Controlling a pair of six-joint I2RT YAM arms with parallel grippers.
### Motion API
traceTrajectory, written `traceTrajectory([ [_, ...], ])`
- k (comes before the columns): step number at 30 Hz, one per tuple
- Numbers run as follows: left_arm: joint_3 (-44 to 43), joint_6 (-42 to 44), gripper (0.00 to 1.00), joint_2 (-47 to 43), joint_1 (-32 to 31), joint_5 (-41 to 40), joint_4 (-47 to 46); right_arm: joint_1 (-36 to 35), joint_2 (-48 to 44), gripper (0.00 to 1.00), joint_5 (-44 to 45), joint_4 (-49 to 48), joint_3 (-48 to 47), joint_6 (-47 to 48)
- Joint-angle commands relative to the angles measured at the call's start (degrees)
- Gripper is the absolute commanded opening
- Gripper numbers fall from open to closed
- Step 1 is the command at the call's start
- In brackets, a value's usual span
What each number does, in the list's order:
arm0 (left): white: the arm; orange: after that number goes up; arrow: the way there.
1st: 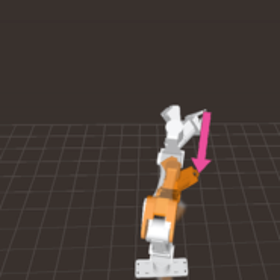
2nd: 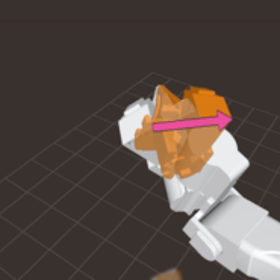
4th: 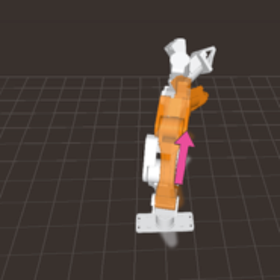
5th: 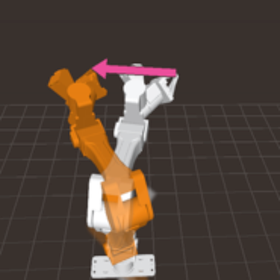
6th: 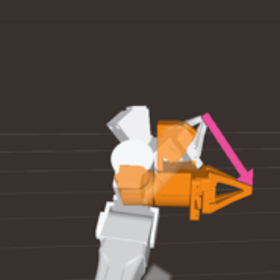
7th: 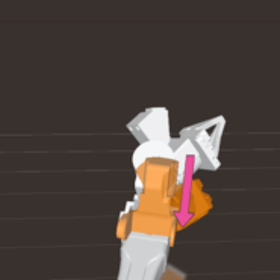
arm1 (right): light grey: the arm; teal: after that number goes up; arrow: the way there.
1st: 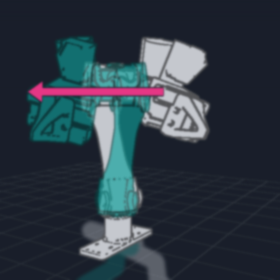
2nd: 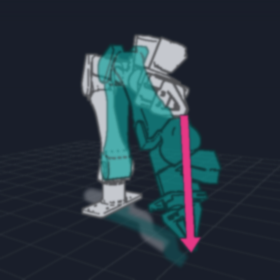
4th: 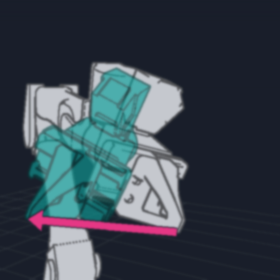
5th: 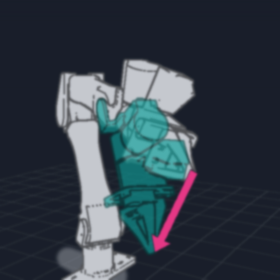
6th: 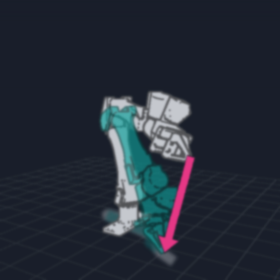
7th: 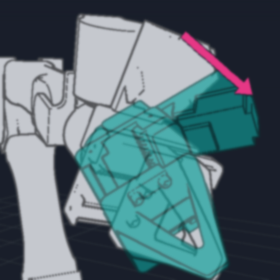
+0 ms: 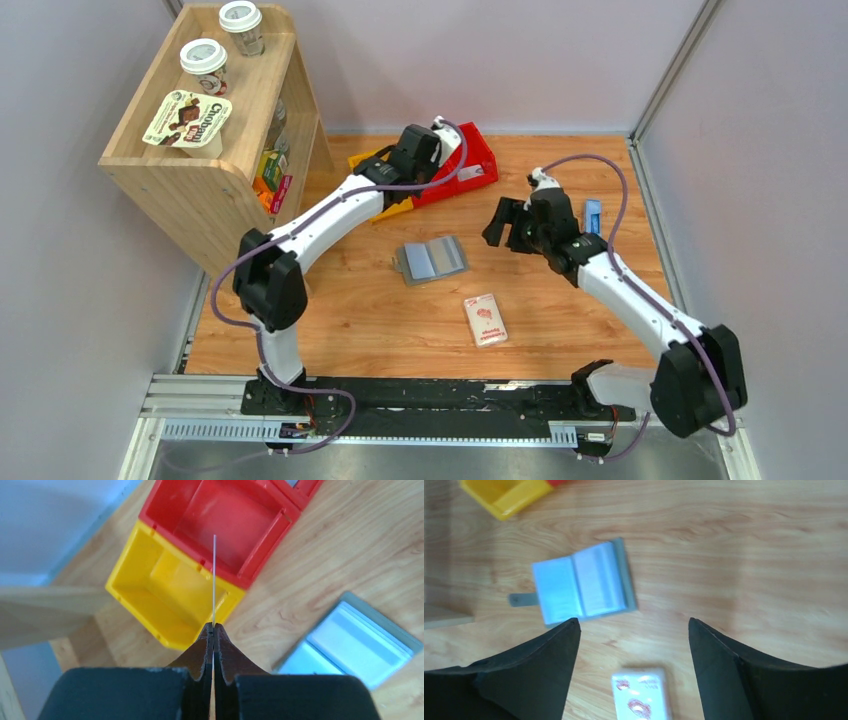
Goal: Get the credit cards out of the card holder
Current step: Place the credit card in the storage box.
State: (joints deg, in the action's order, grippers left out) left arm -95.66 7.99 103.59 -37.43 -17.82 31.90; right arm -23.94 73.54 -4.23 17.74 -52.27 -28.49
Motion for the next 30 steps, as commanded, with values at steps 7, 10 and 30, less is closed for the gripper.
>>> traceTrajectory([
  [7,-16.2,19.3,0.0,17.6,-1.5,-9.0,-4.9,0.1,-18.3,1.0,19.1,7.3,10.3,2.1],
  [10,-19.6,22.8,0.0,23.4,-1.6,-11.4,-6.8,0.1,-20.2,1.0,19.7,8.3,11.3,1.9],
  [30,-21.9,26.6,0.21,35.5,-2.7,-19.9,-15.2,0.1,-21.1,1.0,22.1,11.0,12.9,2.6],
])
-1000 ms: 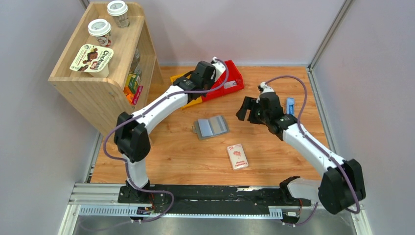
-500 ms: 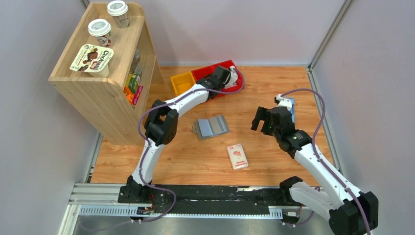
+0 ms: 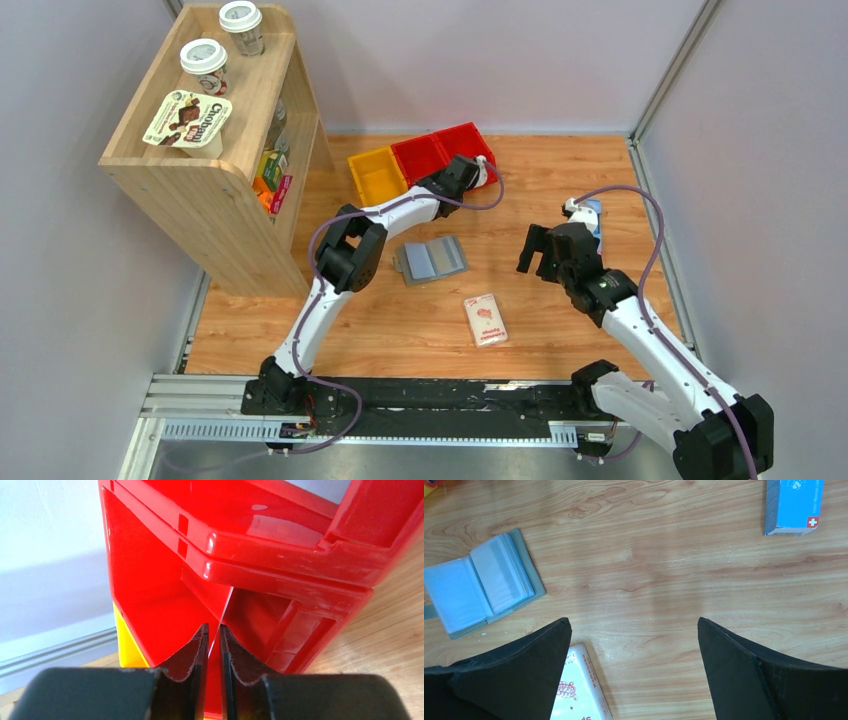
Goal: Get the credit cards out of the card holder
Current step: Place the credit card in the storage box.
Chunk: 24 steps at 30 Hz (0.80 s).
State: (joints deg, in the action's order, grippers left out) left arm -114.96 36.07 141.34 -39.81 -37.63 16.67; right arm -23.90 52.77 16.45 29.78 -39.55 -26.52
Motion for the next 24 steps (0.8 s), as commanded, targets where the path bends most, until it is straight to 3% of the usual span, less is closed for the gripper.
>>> traceTrajectory([
  [1,-2.6,-2.1,0.21,-2.4,-0.4,0.7,0.5,0.0,-0.5,1.0,1.5,-1.0,0.3,0.5],
  [14,-3.5,-14.4,0.48,-11.0,-0.6,7.5,9.7,0.0,-1.4,1.0,1.6,-2.2,0.7,1.3],
  [24,-0.6,-38.7,0.52,-23.0,0.7,21.7,20.4,0.1,1.7,1.0,-3.3,-4.2,-1.1,3.1],
])
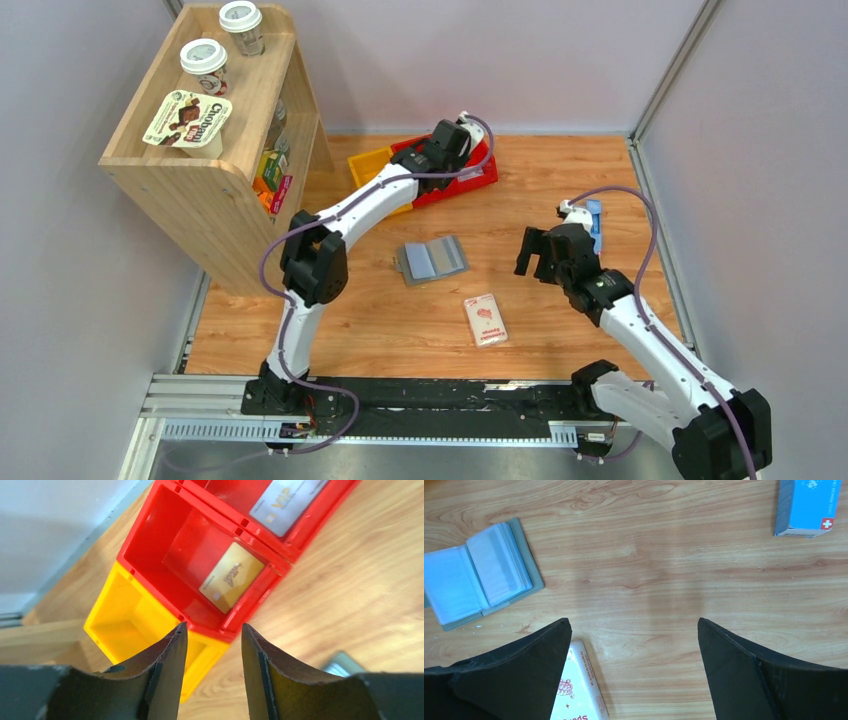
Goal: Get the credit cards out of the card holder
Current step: Place the credit card in the storage box.
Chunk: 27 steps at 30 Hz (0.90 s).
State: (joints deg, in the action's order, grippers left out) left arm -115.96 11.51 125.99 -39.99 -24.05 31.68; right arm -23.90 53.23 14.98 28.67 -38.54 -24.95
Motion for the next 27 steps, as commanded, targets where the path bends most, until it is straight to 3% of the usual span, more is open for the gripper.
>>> traceTrajectory([
  [1,2.0,-16.0,0.52,-9.8,1.1,9.4,6.0,0.1,2.0,1.0,-2.3,-3.3,-2.4,1.7],
  [7,16.4,-28.6,0.49,-17.4,5.1,17.6,4.9,0.0,5.9,1.0,-7.2,-5.0,-4.3,1.7],
  [14,30.5,-32.9,0.43,-22.3,5.1,23.7,-0.6,-0.3,15.1,1.0,-16.6,-11.3,-6.6,2.4],
  [27,47.9,-35.4,0.4,-25.1,5.1,26.3,-5.2,-0.9,36.8,1.0,-18.8,-18.8,-20.5,3.7],
])
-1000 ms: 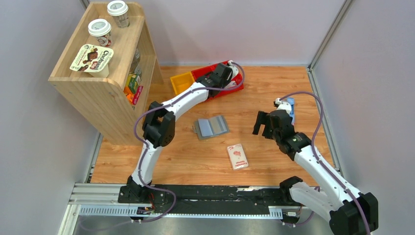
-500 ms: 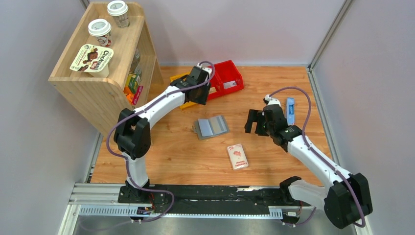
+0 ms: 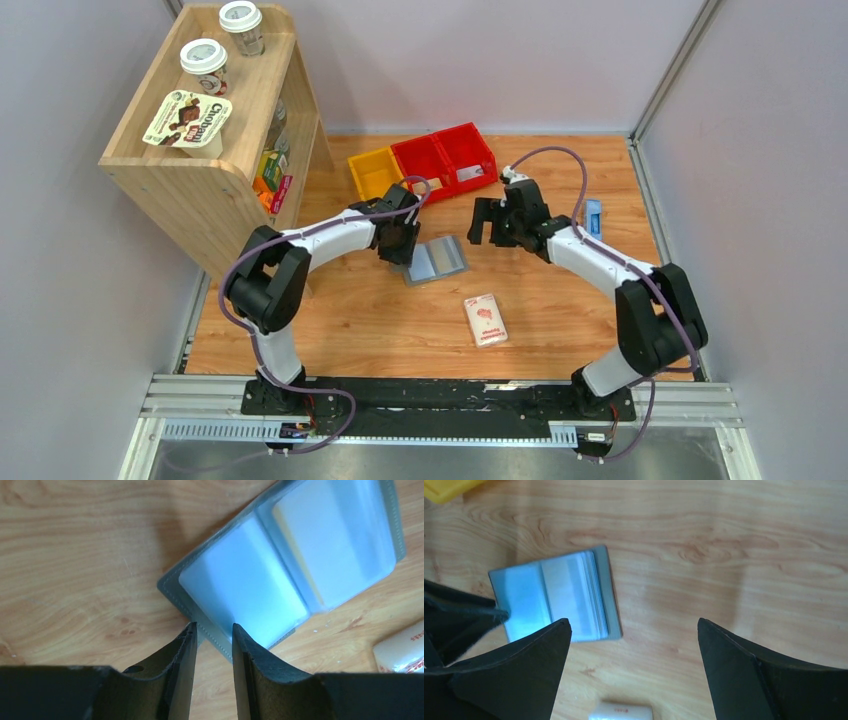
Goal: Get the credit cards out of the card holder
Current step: Place the credit card in the storage box, then remove the credit card from the card holder.
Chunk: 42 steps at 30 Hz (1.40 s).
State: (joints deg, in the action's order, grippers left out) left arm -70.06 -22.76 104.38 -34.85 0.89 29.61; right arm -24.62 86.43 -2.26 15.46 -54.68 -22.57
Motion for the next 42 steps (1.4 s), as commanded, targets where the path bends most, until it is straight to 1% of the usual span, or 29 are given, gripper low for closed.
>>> traceTrajectory([
  [1,3.2,-0.9,0.4,-3.7,0.0,1.3,-3.2,-0.4,4.4,1.0,-2.0,-6.2,-4.8,1.3],
  [6,7.9,-0.1,0.39,-5.5,0.0,0.3,-4.3,-4.5,9.0,1.0,-4.0,-6.0,-8.1,3.6],
  [8,9.1,-0.1,0.39,-5.8,0.0,0.1,-4.5,-5.4,10.9,1.0,-5.6,-6.1,-9.3,2.7],
  [11,10.6,-0.8,0.38,-6.3,-0.1,-0.1,-5.2,-6.1,13.7,0.95,-9.2,-8.1,-9.8,0.4],
  [14,11.3,-1.5,0.38,-6.4,0.0,0.0,-5.6,-7.3,16.5,0.88,-10.7,-8.8,-10.5,-0.5],
  [16,11.6,-1.9,0.38,-6.4,0.0,0.1,-5.7,-7.8,17.9,0.82,-11.5,-9.3,-10.7,-1.2],
  [20,12.2,-2.6,0.37,-6.6,0.0,0.1,-6.1,-8.4,20.2,0.72,-11.3,-10.4,-10.4,-2.0],
  [26,13.0,-3.5,0.36,-7.3,0.0,0.7,-6.9,-9.3,19.8,0.61,-12.2,-10.2,-9.9,-1.7],
  [28,13.2,-3.7,0.36,-7.6,0.0,0.7,-6.9,-9.9,18.5,0.61,-12.2,-9.8,-9.7,-1.8],
  [32,13.2,-3.9,0.36,-9.4,0.0,0.2,-6.4,-10.2,16.1,0.65,-9.5,-8.3,-9.7,-1.4],
  [34,13.2,-4.3,0.36,-11.1,0.0,0.0,-6.2,-10.2,14.8,0.71,-6.5,-6.9,-9.9,-0.8],
  [37,12.6,-4.9,0.36,-14.5,0.0,0.1,-6.0,-10.2,13.6,0.75,-2.1,-4.8,-10.7,0.5],
  [40,11.5,-5.4,0.37,-17.8,0.0,-0.1,-6.1,-10.2,13.5,0.75,-2.7,-4.9,-11.1,1.4],
  [42,10.6,-6.1,0.37,-18.8,0.0,0.0,-6.9,-10.2,14.5,0.72,-4.9,-5.4,-11.5,1.4],
])
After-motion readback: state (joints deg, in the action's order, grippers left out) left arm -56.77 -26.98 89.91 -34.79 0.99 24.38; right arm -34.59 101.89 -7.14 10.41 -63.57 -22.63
